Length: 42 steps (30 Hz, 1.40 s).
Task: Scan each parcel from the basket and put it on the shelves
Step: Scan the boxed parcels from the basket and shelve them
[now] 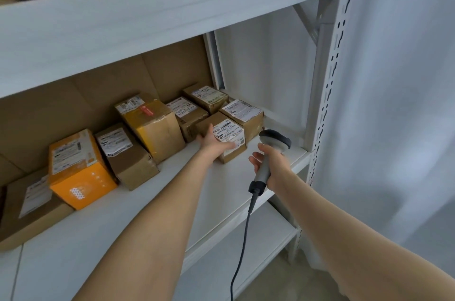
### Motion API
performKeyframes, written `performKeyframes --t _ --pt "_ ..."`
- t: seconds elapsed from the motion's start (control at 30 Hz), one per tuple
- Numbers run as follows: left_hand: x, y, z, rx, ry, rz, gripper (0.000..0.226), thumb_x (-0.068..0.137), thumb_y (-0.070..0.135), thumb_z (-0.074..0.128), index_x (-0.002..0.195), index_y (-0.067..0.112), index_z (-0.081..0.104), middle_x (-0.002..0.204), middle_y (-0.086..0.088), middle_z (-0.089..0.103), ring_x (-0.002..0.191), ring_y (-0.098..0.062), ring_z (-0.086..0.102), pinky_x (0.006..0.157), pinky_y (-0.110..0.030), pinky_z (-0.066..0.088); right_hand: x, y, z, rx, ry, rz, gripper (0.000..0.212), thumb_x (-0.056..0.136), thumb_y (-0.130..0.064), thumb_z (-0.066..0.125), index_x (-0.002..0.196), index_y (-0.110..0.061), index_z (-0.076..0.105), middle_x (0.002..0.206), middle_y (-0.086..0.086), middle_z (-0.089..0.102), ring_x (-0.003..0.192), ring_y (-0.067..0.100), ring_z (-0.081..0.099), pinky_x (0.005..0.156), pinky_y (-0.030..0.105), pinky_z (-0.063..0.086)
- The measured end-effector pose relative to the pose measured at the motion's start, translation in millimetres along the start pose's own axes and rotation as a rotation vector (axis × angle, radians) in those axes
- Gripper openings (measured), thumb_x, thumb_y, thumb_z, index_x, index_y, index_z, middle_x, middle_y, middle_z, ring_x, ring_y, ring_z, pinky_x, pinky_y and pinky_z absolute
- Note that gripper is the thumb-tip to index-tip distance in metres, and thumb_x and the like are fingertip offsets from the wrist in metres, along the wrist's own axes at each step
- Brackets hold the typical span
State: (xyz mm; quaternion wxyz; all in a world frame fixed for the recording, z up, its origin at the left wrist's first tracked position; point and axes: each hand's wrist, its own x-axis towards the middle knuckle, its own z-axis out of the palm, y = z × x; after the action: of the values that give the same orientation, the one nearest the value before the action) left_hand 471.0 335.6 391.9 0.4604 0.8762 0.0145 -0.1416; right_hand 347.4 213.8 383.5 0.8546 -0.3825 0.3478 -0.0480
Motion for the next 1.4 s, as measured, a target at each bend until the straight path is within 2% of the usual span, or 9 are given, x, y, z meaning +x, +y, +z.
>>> performKeyframes --t 0.1,0.27,0.4,0.5,0.63,0.73,0.93,1.13,1.4 --pt "2.7 -1.0 3.0 0.064 0.053 0.011 0.102 0.077 0.011 0.077 0.153 0.026 0.012 0.153 -0.014 0.012 0.135 -0.032 0.035 0.11 -0.04 0.031 -2.9 1.8 -2.8 0.017 -0.008 -0.009 0.013 0.086 -0.014 0.071 0.094 -0.011 0.06 0.085 0.01 0.071 0.055 0.017 0.069 0.053 0.024 0.053" --pt "-10.5 4.2 6.1 0.069 0.071 0.008 0.098 0.08 0.014 0.075 0.154 0.024 0.012 0.153 -0.013 0.013 0.134 -0.03 0.036 0.109 -0.037 0.034 -16.0 4.3 -11.3 0.041 0.002 -0.029 0.015 0.086 -0.014 0.07 0.096 -0.011 0.06 0.086 0.01 0.071 0.054 0.017 0.069 0.05 0.022 0.052" --pt "-38.7 4.0 7.6 0.011 0.218 0.085 0.07 0.083 0.016 0.07 0.144 0.016 0.036 0.144 -0.013 0.028 0.119 -0.03 0.051 0.101 -0.035 0.045 -40.1 11.6 -21.8 0.06 0.023 -0.044 0.017 0.085 -0.014 0.071 0.098 -0.01 0.061 0.084 0.01 0.07 0.053 0.017 0.069 0.048 0.022 0.052" --pt "-69.4 1.6 9.5 0.085 0.224 0.177 0.053 0.087 0.014 0.064 0.137 0.015 0.046 0.139 -0.014 0.034 0.113 -0.03 0.055 0.099 -0.037 0.048 -67.7 22.3 -39.4 0.095 0.04 -0.07 0.018 0.085 -0.012 0.071 0.101 -0.008 0.063 0.082 0.011 0.07 0.054 0.018 0.068 0.047 0.022 0.052" --pt "-119.4 -4.0 24.4 0.124 0.148 0.275 0.036 0.091 0.013 0.056 0.127 0.015 0.056 0.14 -0.013 0.035 0.115 -0.031 0.054 0.098 -0.037 0.049 -113.3 41.4 -82.3 0.166 0.1 -0.14 0.025 0.086 -0.011 0.07 0.107 -0.005 0.058 0.07 0.011 0.063 0.044 0.016 0.061 0.044 0.024 0.049" --pt "-158.2 -11.1 48.0 0.181 0.072 0.318 0.032 0.092 0.013 0.054 0.124 0.018 0.058 0.142 -0.011 0.038 0.118 -0.029 0.052 0.094 -0.032 0.046 -148.4 58.5 -123.6 0.205 0.183 -0.152 0.023 0.086 -0.013 0.07 0.104 -0.005 0.058 0.064 0.007 0.059 0.049 0.016 0.058 0.049 0.027 0.049" --pt "-241.8 -30.4 117.8 0.255 -0.124 0.357 0.03 0.091 0.015 0.055 0.12 0.018 0.058 0.134 -0.01 0.037 0.097 -0.026 0.056 0.078 -0.029 0.047 -216.5 92.7 -214.9 0.356 0.335 -0.152 0.016 0.087 -0.012 0.069 0.099 -0.009 0.058 0.064 0.004 0.057 0.054 0.015 0.058 0.051 0.026 0.05" --pt "-314.3 -48.0 201.4 0.401 -0.327 0.413 0.035 0.088 0.018 0.056 0.123 0.019 0.059 0.136 -0.012 0.041 0.112 -0.029 0.055 0.095 -0.03 0.044 -263.9 113.4 -311.9 0.475 0.51 -0.177 0.013 0.087 -0.01 0.068 0.094 -0.007 0.057 0.061 0.003 0.054 0.051 0.014 0.053 0.05 0.026 0.048" --pt "-390.8 -82.2 317.4 0.499 -0.522 0.322 0.037 0.088 0.017 0.058 0.125 0.018 0.058 0.139 -0.012 0.036 0.112 -0.029 0.054 0.098 -0.03 0.04 -289.6 136.9 -443.3 0.558 0.657 -0.131 0.012 0.086 -0.014 0.07 0.083 -0.009 0.059 0.059 0.002 0.056 0.052 0.012 0.056 0.047 0.025 0.047"
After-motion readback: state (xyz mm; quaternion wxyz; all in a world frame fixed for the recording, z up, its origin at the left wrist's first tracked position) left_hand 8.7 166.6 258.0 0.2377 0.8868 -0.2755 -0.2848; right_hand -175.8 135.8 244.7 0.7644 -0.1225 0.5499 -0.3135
